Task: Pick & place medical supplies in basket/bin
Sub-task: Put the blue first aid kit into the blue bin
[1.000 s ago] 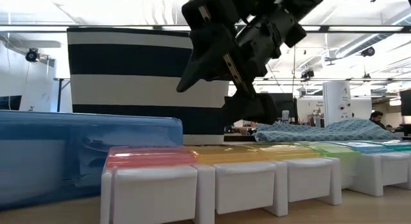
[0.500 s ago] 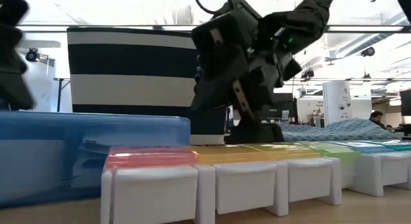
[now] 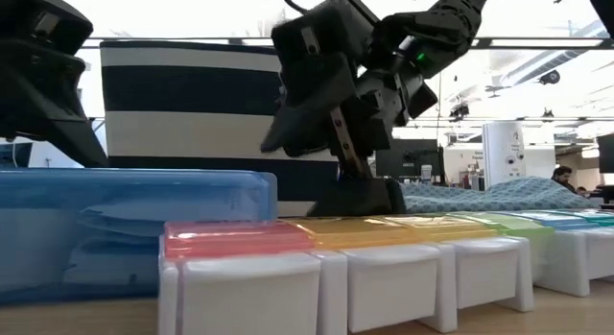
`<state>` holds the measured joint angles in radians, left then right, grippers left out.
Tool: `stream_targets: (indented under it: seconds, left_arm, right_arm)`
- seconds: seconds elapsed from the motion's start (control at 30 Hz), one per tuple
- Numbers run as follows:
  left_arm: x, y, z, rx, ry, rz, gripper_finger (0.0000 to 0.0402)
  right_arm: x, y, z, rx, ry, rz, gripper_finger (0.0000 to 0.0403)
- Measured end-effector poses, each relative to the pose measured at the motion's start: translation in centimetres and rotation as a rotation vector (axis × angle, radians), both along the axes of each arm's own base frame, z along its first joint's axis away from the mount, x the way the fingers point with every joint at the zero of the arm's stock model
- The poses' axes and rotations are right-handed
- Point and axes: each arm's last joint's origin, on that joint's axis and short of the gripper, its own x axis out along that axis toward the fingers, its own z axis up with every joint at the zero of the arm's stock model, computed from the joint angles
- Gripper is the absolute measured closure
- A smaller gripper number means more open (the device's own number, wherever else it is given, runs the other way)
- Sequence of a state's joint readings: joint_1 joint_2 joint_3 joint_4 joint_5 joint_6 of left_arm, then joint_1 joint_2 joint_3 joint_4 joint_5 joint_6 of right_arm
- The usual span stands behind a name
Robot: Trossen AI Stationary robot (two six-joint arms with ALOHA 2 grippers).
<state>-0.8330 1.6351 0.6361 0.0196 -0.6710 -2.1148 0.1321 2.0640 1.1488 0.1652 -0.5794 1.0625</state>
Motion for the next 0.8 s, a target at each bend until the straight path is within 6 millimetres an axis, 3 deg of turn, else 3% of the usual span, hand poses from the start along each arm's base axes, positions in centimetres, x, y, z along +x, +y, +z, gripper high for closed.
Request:
stream_targets:
  seconds: [0.23,0.53,0.8]
  left_arm:
    - [-0.1,-2.2,1.5,-0.081,0.058,-0.223,0.0093]
    - [1.6,-3.7,-0.1,-0.002,0.052,-0.173,0.0093]
    - [3.1,-2.5,-0.7,0.056,0.038,-0.138,0.0093]
  right_arm:
    - [-1.0,1.5,-0.8,0.022,0.071,-0.021,0.0103]
    - [-0.9,2.1,-0.7,-0.012,0.044,-0.09,0.01]
    - [-0.2,2.1,-0.7,-0.032,0.025,-0.123,0.0099]
